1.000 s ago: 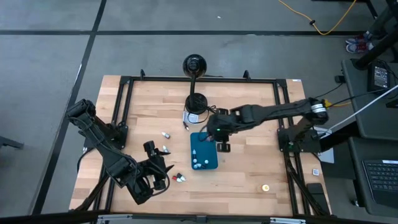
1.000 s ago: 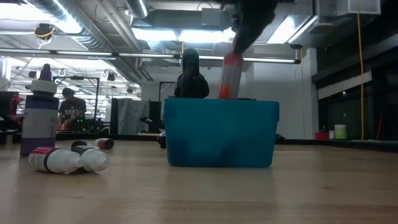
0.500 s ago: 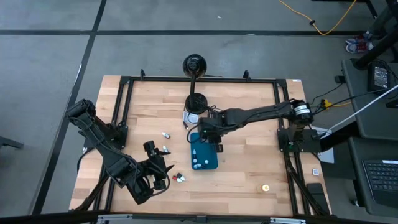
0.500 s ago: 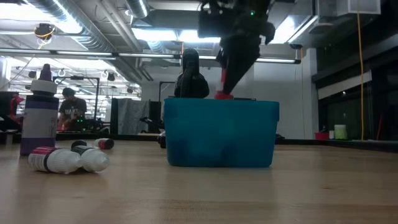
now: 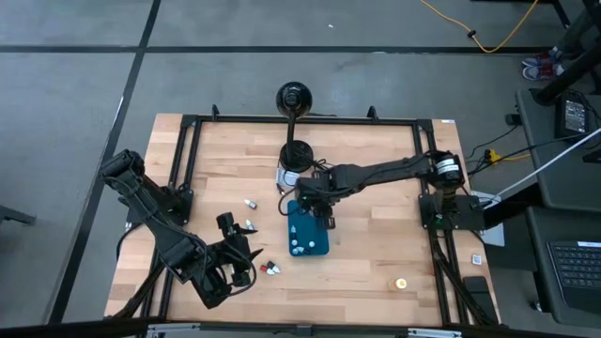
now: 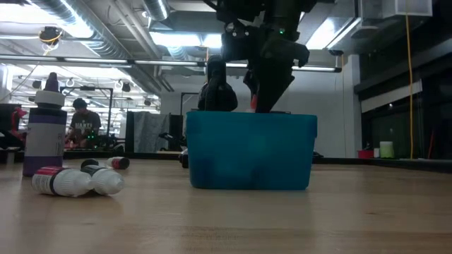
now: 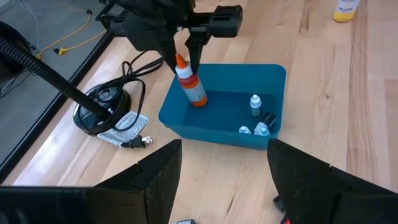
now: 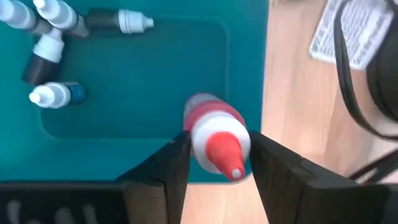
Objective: Pick & Place food coloring
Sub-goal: Put the orange big food coloring bottle into the bin, then put the yellow big food coloring bottle into the bin
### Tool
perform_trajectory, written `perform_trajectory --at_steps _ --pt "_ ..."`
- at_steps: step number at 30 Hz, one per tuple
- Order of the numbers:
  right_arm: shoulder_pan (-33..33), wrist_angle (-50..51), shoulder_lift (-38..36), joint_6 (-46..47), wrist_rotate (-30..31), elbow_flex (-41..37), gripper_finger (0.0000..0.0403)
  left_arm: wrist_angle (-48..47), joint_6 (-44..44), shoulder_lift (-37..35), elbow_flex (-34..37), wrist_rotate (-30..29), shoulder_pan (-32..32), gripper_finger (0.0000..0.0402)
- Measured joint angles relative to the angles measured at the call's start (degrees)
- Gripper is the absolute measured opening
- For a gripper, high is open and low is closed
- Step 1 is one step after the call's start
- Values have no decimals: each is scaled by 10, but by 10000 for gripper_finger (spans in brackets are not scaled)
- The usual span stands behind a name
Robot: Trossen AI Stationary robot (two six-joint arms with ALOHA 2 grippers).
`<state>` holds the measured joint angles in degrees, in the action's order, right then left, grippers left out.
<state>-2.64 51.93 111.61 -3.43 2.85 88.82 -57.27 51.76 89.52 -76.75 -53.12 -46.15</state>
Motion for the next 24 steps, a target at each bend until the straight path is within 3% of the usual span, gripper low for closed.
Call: perform_trajectory --at_steps 8,18,24 --pt "2 35 -27 19 -1 3 187 -22 -31 -3 0 -80 -13 231" --pt "-13 72 -105 75 3 3 182 -172 57 -26 0 -133 -8 231" --pt "-60 127 -181 149 48 -19 177 -268 111 -65 2 -169 -9 231"
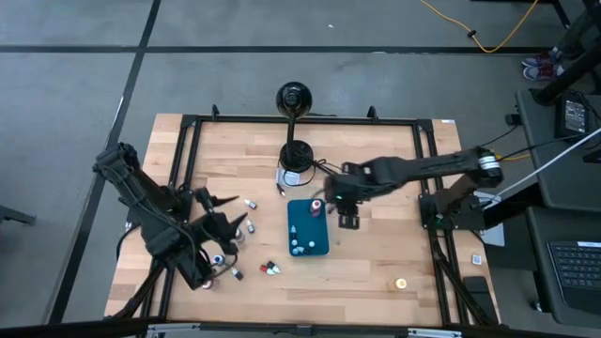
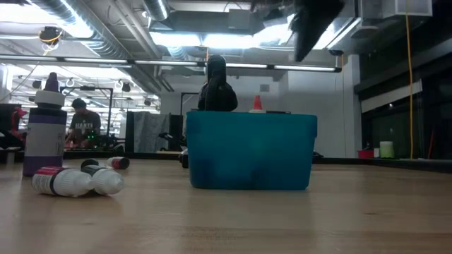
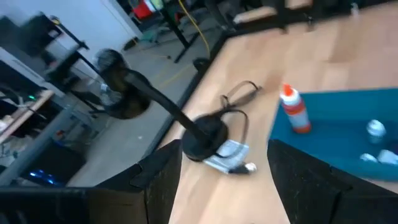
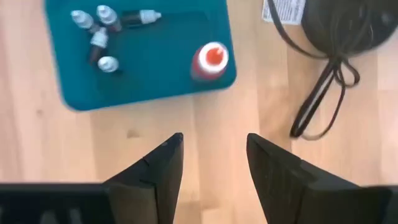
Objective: Pick & Place food coloring
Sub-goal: Put the yellow big food coloring bottle into the bin
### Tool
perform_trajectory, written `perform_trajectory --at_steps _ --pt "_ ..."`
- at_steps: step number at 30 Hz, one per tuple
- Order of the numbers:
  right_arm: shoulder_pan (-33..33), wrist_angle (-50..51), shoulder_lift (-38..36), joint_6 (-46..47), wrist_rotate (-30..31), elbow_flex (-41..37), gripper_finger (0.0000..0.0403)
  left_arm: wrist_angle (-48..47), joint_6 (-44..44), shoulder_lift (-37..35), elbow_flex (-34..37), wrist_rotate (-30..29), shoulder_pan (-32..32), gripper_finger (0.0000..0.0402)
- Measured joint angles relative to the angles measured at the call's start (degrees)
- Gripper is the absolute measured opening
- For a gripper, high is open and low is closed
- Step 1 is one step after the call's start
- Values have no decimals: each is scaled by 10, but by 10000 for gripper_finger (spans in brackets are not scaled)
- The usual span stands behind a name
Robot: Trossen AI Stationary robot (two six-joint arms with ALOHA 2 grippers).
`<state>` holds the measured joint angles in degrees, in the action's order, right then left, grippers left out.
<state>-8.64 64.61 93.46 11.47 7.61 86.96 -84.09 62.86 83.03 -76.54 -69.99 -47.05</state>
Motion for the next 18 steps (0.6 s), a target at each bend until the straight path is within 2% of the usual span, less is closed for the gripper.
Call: perform_trajectory --at_steps 4,11,18 --pt "-52 25 -62 83 4 -32 177 -5 6 -60 39 -22 -3 231" --pt "-186 38 -162 266 50 -112 177 29 40 -191 164 -36 -3 231" --pt "-334 31 -177 430 49 -151 177 100 40 -271 250 -33 9 231"
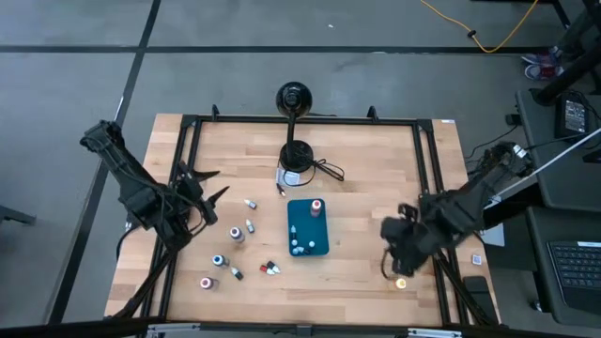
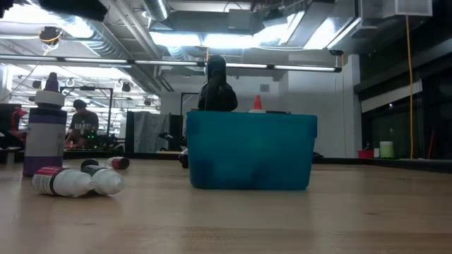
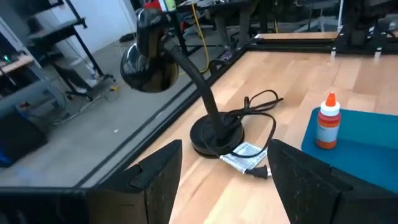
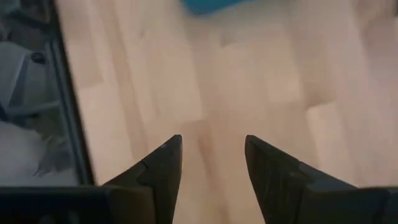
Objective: Pick & Place food coloring
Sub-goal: Put the yellow big food coloring bottle into the bin
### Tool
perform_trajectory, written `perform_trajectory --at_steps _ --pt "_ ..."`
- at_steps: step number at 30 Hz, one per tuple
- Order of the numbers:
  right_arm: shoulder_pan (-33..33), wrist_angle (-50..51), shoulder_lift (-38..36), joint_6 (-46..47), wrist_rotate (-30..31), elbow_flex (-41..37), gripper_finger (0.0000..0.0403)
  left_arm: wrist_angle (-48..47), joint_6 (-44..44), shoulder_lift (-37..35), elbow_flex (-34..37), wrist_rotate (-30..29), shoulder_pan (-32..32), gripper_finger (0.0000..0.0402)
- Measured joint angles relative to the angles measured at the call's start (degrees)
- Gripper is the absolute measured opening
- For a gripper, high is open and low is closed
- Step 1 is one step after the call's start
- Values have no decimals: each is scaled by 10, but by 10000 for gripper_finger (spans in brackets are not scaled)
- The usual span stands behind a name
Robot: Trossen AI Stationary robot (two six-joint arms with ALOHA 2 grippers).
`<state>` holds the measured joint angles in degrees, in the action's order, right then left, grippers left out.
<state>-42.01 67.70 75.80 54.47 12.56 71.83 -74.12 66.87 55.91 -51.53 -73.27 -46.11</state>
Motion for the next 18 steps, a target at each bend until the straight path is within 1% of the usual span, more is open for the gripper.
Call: perform_trajectory --at_steps 4,9,13,18 --pt "-73 -2 26 75 2 0 177 8 4 -15 20 22 16 231" --pt "-149 -2 59 157 42 -1 177 7 27 -29 46 39 32 231" --pt "-194 -3 88 218 57 -1 177 7 44 -34 57 49 39 231" --pt "-227 -23 127 264 57 -1 177 12 46 -34 62 66 39 231"
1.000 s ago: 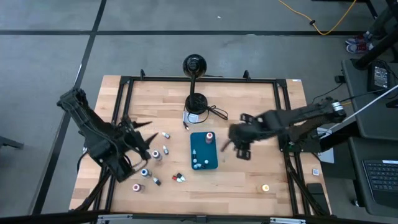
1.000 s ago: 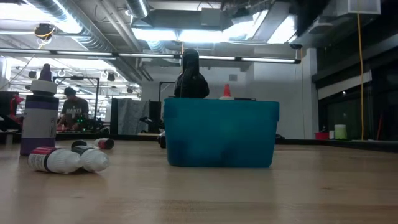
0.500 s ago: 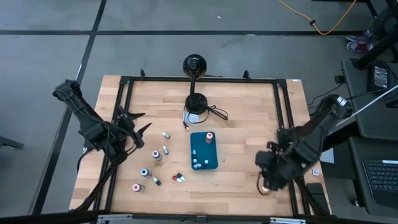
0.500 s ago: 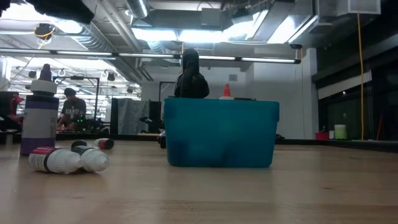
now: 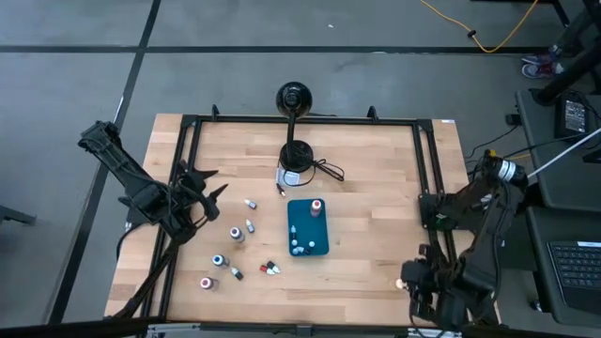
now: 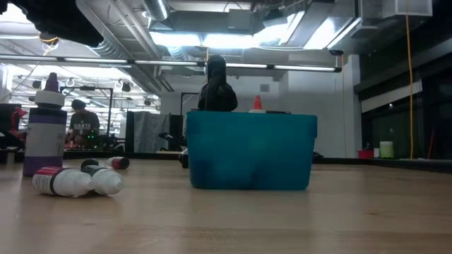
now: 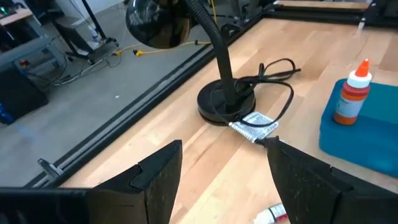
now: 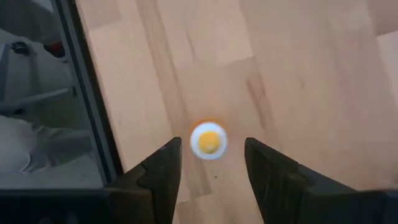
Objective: Pick & Place food coloring
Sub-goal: Put the yellow big food coloring bottle into the bin
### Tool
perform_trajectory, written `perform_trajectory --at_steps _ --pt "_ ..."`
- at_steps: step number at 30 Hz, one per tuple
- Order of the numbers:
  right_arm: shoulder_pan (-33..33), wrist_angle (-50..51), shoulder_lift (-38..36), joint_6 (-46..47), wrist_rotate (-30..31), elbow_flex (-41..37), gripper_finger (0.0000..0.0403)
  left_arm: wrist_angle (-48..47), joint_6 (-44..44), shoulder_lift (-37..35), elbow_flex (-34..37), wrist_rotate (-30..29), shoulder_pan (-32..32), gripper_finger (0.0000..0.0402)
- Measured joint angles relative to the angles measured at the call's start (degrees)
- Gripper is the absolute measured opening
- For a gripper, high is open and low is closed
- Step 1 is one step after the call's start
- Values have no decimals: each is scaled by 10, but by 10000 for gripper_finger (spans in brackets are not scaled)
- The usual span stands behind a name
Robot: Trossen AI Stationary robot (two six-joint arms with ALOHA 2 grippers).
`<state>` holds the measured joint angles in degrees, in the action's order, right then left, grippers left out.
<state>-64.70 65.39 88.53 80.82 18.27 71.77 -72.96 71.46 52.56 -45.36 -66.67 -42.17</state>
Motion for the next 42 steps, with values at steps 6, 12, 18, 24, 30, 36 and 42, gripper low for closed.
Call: perform_trajectory --at_steps 6,12,18,24,30,36,42 --pt "-20 -13 38 27 1 14 177 8 -1 0 0 13 0 231" --pt "-25 6 62 31 30 15 177 13 -2 0 0 17 0 231" --pt "-25 21 71 31 31 15 177 17 -2 0 0 29 0 231" --pt "-25 20 71 31 45 13 177 18 3 0 0 30 0 231" --pt "-26 18 71 30 54 -1 177 26 3 1 0 30 -1 231" --pt "-26 -20 69 30 58 -26 177 26 3 1 0 35 -1 231" --pt "-26 -30 69 31 54 -26 177 26 3 1 0 41 -1 231"
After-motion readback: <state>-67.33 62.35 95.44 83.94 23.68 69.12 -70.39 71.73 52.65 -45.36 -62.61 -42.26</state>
